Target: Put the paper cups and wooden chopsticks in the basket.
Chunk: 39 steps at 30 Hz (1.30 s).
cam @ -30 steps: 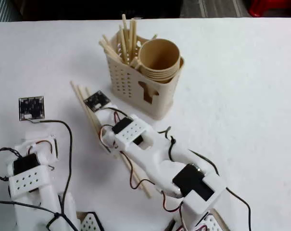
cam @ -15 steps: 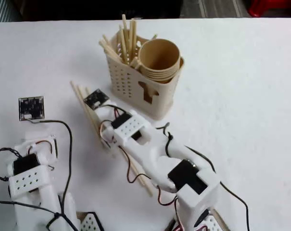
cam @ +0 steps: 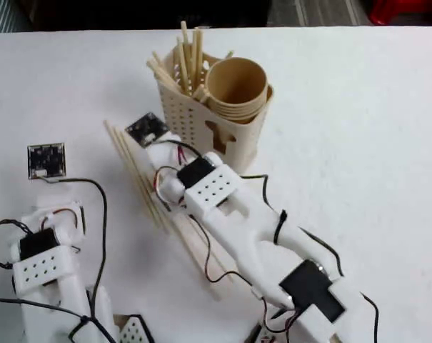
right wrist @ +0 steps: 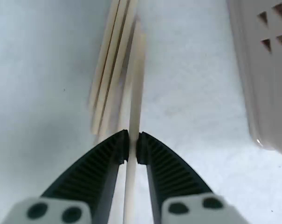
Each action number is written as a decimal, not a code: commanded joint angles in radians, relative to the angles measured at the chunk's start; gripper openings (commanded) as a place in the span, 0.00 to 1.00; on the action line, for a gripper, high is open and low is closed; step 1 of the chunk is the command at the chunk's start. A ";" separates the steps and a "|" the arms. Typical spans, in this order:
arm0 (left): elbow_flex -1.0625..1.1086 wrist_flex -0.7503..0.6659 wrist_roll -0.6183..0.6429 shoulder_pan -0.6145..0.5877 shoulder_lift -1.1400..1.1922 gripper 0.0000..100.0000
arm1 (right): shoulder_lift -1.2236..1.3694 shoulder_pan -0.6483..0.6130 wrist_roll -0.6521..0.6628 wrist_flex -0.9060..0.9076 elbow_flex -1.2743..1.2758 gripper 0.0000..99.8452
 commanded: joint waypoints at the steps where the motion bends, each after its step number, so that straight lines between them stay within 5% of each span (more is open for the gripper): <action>1: 0.000 -0.015 -0.009 -0.008 -0.018 0.02 | -0.062 0.008 0.008 0.010 -0.012 0.02; 19: 0.000 -0.014 -0.009 -0.008 -0.018 0.02 | 0.278 -0.068 -0.048 -0.145 -0.084 0.02; 24: 0.000 -0.014 -0.009 -0.008 -0.018 0.02 | 0.341 -0.059 -0.043 -0.145 -0.095 0.10; 39: 0.000 -0.012 -0.009 -0.008 -0.018 0.02 | 0.394 -0.033 0.006 -0.088 -0.097 0.02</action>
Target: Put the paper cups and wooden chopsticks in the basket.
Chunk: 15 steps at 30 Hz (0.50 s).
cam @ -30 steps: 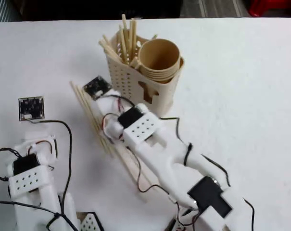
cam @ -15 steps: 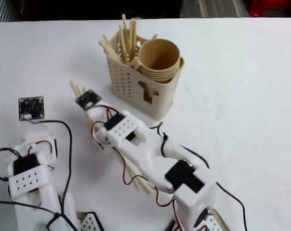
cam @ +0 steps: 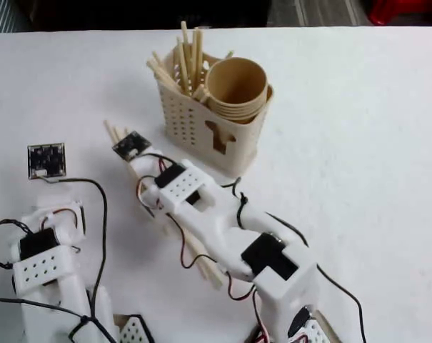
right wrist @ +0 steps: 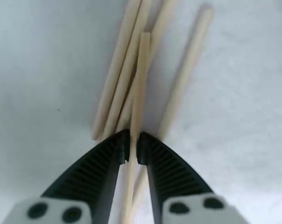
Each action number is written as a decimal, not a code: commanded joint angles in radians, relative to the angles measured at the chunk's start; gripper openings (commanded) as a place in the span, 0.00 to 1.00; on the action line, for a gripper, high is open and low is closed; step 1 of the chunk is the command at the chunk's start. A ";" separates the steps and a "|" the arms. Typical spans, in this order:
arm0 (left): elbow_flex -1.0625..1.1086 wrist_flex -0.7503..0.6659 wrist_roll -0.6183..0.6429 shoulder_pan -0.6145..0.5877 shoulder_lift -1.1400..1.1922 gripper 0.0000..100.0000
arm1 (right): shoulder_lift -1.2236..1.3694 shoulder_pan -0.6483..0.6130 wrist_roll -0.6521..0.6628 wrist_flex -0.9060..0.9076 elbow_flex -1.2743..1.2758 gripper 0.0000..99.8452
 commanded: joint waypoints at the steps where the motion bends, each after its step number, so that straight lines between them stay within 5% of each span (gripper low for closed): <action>1: 0.000 -0.012 -0.009 -0.008 -0.018 0.02 | 0.002 0.036 0.009 0.016 -0.002 0.02; 15: 0.000 -0.012 -0.009 -0.008 -0.018 0.02 | -0.139 0.033 0.003 0.045 0.009 0.11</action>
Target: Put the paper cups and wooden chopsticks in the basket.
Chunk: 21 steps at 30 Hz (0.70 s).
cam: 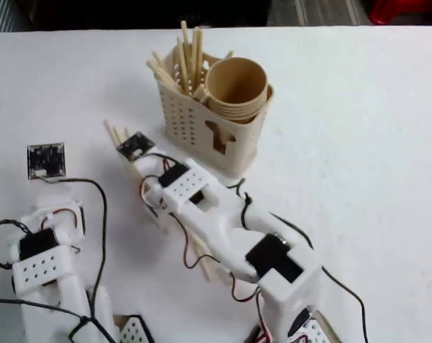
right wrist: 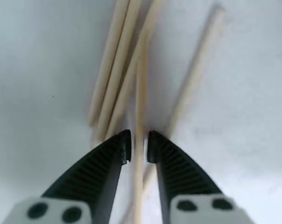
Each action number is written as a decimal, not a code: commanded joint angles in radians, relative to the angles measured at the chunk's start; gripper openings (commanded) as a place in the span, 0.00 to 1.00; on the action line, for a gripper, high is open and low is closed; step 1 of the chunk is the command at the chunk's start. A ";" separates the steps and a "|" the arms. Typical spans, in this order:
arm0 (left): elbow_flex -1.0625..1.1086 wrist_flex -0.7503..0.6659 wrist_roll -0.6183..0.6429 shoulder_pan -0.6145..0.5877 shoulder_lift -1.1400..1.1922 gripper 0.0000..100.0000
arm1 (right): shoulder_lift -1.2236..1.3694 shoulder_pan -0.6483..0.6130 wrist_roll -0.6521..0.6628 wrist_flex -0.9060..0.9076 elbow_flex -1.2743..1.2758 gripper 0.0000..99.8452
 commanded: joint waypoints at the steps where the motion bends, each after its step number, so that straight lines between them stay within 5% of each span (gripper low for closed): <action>1: 0.000 -0.012 -0.009 -0.008 -0.018 0.02 | -0.059 0.012 0.002 0.008 0.000 0.11; 21: 0.000 -0.012 -0.011 -0.008 -0.018 0.02 | -0.163 0.062 -0.040 0.056 0.026 0.17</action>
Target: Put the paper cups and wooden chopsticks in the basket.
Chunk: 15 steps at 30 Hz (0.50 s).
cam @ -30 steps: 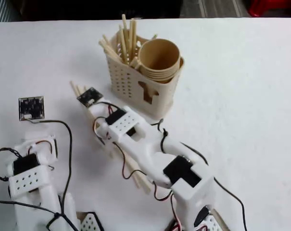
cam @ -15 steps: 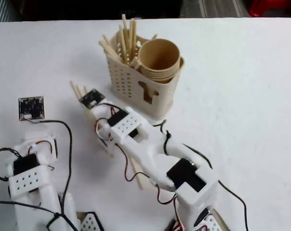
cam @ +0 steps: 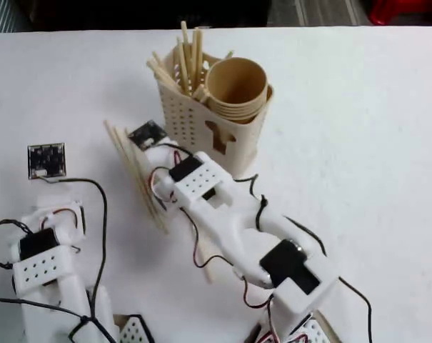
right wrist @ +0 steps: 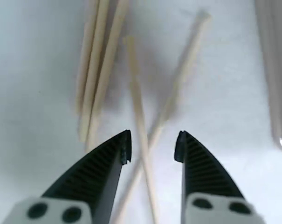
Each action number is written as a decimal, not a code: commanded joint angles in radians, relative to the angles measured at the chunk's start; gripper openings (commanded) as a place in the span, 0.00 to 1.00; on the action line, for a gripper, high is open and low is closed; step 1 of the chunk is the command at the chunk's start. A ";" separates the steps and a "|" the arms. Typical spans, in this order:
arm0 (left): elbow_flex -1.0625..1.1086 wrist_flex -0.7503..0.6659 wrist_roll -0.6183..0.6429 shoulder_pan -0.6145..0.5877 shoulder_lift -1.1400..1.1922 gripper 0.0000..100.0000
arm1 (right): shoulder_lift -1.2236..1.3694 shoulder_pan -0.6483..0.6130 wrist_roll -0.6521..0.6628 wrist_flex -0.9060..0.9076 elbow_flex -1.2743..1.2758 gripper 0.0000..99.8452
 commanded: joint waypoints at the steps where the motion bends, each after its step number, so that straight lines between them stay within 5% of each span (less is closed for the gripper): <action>1: 0.000 -0.012 -0.011 -0.008 -0.018 0.02 | -0.047 0.010 -0.011 0.012 -0.003 0.18; 12: 0.000 -0.012 -0.011 -0.008 -0.018 0.02 | 0.124 0.007 -0.011 -0.056 -0.008 0.17; 15: 0.000 -0.012 -0.011 -0.008 -0.018 0.02 | 0.145 -0.008 -0.006 -0.056 -0.009 0.10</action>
